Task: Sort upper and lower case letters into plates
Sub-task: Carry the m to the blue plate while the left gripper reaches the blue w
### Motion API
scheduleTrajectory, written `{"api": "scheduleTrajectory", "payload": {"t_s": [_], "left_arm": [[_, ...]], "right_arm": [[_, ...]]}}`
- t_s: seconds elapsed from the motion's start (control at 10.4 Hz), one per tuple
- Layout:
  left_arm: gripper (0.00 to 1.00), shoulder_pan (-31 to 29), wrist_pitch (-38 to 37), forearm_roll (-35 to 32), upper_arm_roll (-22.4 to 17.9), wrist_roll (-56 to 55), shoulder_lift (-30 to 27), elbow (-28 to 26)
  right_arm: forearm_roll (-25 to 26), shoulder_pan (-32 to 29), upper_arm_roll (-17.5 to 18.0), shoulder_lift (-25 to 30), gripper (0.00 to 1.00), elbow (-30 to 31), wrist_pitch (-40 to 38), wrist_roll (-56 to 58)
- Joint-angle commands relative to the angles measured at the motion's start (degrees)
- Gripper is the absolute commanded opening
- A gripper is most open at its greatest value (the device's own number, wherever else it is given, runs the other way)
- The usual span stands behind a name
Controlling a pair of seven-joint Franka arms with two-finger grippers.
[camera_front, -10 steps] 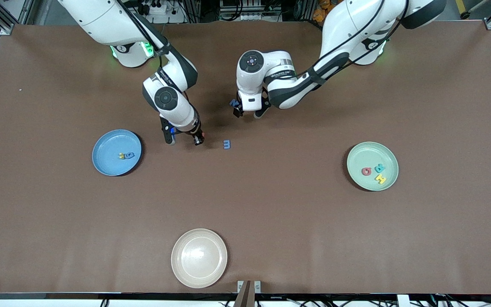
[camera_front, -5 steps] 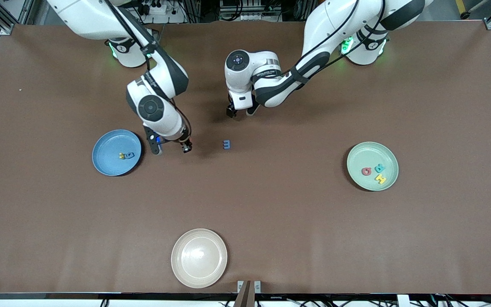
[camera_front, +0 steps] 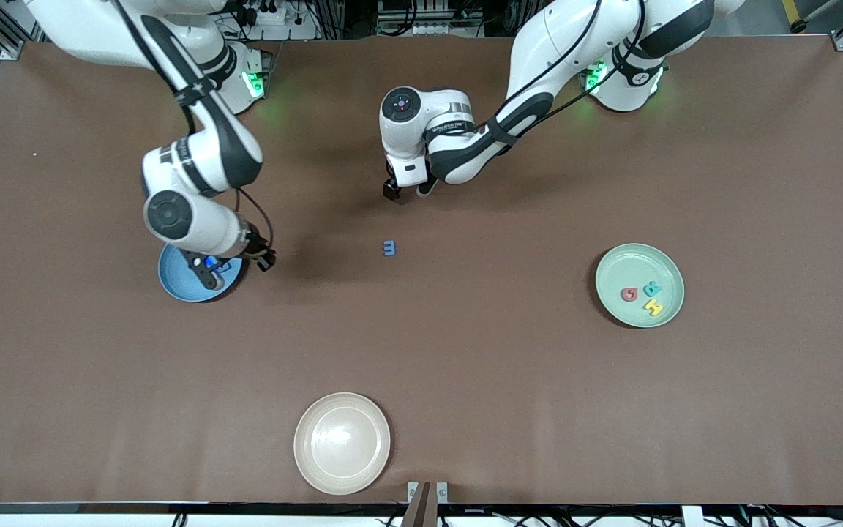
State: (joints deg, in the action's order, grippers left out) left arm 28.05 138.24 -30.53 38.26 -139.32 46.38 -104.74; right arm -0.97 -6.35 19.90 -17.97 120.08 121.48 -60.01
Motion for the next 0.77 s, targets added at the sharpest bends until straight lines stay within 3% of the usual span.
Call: {"api": "scheduleTrajectory", "payload": {"t_s": [0.0,0.19,0.48,0.58,0.67], "left_arm": [[1.0,3.0,0.5,0.1,-1.7,-3.2,-0.1,0.9],[1.0,3.1,0.5,-2.2,-1.7,-6.7,-0.3,0.9],[0.93,3.6,0.5,-8.3,-1.6,-13.5,-0.3,0.3],[0.83,3.7,0.5,-9.8,-1.6,-14.9,-0.3,0.2],[0.7,3.7,0.5,-9.9,-1.6,-15.1,-0.3,0.3]], "right_arm": [[-2.9,-0.8,-5.2,1.8,0.0,0.9,-2.1,13.3],[-2.6,-0.7,-10.2,1.4,0.0,1.2,-1.7,21.4],[-1.1,-0.4,-11.5,0.4,0.0,4.7,5.4,25.8],[-1.0,-0.5,-11.5,0.4,0.15,4.5,5.0,26.0],[-1.0,-0.5,-11.5,0.4,0.54,4.4,4.6,26.0]]}}
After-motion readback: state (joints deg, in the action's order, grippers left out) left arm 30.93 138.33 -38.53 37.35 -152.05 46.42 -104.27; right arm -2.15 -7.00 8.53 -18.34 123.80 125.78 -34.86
